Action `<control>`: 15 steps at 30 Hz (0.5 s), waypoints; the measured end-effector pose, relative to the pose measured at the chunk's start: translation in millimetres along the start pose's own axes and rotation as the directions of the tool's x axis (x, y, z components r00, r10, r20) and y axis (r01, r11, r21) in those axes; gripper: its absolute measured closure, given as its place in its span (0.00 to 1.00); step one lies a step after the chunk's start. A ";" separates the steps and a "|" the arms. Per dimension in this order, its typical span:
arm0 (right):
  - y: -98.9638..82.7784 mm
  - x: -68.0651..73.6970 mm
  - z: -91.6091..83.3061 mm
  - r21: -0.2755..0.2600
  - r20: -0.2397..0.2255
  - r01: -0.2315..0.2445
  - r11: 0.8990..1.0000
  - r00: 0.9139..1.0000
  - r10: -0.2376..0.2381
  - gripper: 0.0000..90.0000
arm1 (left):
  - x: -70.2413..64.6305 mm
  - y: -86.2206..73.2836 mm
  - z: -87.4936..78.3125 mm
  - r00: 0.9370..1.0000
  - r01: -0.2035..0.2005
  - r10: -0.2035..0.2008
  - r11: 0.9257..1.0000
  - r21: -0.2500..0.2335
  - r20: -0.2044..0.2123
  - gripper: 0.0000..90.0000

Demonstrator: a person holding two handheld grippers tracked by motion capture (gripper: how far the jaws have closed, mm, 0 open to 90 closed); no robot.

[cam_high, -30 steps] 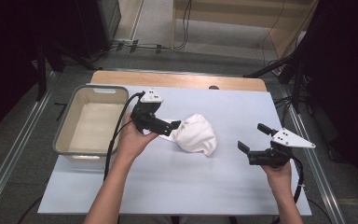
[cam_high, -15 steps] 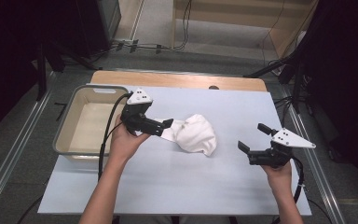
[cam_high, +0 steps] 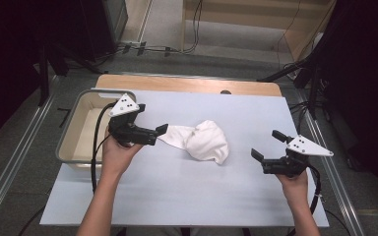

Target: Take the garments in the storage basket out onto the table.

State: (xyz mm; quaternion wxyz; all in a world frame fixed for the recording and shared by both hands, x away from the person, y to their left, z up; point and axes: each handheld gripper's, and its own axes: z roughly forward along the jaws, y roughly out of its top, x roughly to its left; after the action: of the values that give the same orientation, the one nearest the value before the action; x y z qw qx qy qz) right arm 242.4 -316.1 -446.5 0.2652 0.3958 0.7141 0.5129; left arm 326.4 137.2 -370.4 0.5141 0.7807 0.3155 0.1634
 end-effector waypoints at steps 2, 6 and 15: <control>-0.2 0.2 0.5 0.001 -0.001 0.002 1.000 1.000 -0.002 0.00 | 3.0 -2.0 -4.7 1.000 0.005 -0.005 1.000 -0.009 -0.011 0.00; -0.6 0.0 0.7 0.004 0.000 -0.001 1.000 1.000 0.001 0.00 | 8.5 -5.9 -13.5 0.999 0.015 -0.016 1.000 -0.022 -0.027 0.00; -1.0 0.0 0.3 0.004 0.001 0.001 1.000 1.000 -0.001 0.00 | 13.4 -17.1 -29.0 0.998 0.027 -0.028 0.999 -0.035 -0.052 0.00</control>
State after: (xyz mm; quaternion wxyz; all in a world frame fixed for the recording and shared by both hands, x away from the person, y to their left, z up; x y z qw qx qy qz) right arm 242.3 -316.1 -447.6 0.2654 0.3961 0.7151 0.5111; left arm 314.0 171.0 -374.7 0.5211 0.7628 0.3367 0.1821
